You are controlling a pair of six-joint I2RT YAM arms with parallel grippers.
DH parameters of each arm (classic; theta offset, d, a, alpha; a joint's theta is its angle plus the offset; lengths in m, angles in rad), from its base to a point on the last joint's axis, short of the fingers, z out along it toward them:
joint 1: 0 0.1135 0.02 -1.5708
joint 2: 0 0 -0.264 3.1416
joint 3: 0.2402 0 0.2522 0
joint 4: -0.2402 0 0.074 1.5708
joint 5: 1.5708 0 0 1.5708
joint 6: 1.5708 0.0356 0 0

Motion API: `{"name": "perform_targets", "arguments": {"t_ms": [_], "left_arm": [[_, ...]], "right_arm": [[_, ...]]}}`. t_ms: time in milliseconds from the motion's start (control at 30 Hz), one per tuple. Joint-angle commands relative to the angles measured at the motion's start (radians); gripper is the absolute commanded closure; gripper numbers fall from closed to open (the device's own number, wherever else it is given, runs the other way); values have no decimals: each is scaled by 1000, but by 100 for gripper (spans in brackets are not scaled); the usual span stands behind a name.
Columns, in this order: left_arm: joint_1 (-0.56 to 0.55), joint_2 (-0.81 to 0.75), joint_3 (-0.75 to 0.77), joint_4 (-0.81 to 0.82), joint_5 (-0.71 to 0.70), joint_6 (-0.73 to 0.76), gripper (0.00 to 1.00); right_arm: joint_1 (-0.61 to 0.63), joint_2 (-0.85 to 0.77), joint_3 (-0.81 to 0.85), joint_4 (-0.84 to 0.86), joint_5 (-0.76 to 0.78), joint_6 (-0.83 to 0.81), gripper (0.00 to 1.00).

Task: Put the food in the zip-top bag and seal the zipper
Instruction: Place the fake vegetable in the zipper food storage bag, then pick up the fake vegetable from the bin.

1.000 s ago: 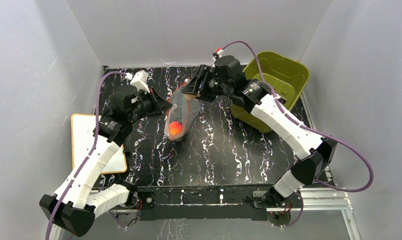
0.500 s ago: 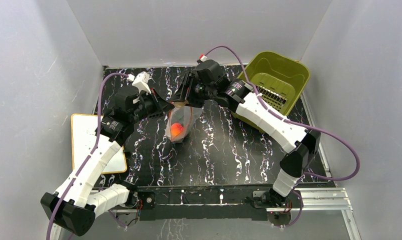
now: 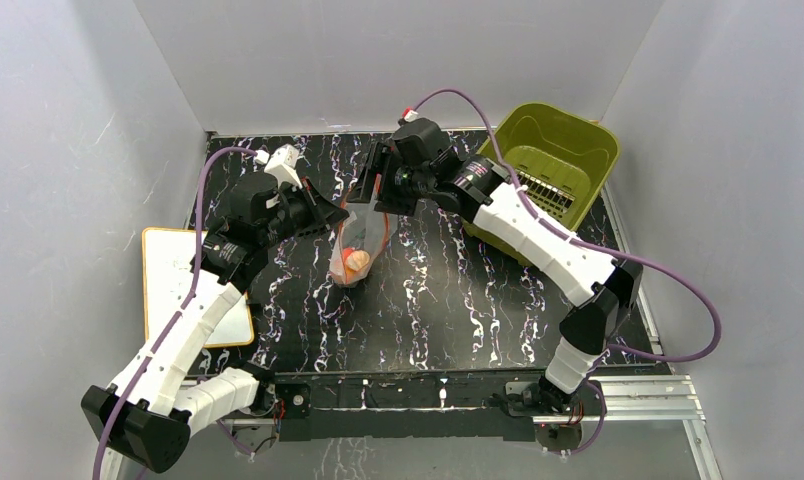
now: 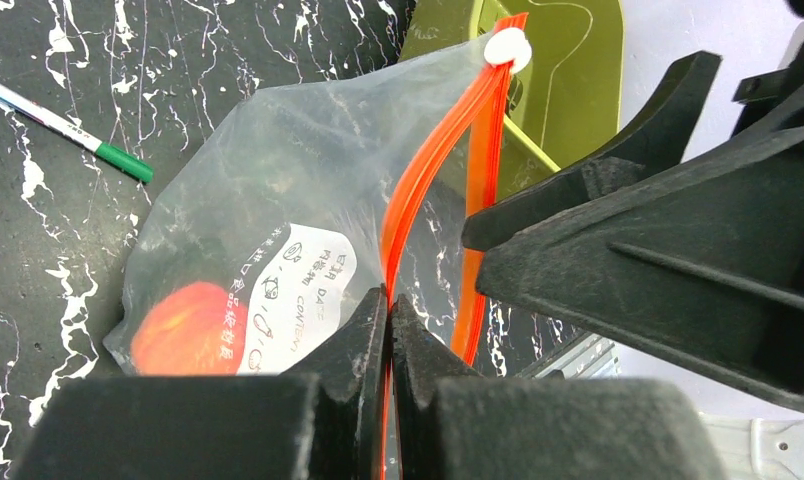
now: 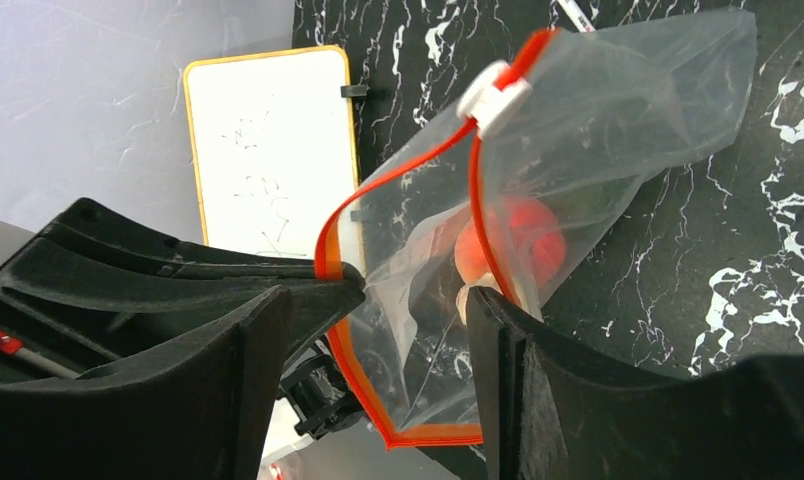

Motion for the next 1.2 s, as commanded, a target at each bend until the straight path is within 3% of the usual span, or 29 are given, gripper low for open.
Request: {"name": "perform_targets", "arguments": {"t_ms": [0, 433, 900, 1167], "left_arm": [[-1, -33, -5, 30, 10, 2, 100], [-2, -17, 10, 10, 20, 44, 100], [-2, 7, 49, -13, 33, 66, 100], [-2, 14, 82, -44, 17, 80, 100]], "right_arm": [[2, -9, 93, 24, 18, -43, 39], [-57, -64, 149, -41, 125, -277, 41], [-419, -157, -12, -41, 225, -503, 40], [-642, -157, -257, 142, 161, -548, 42]]}}
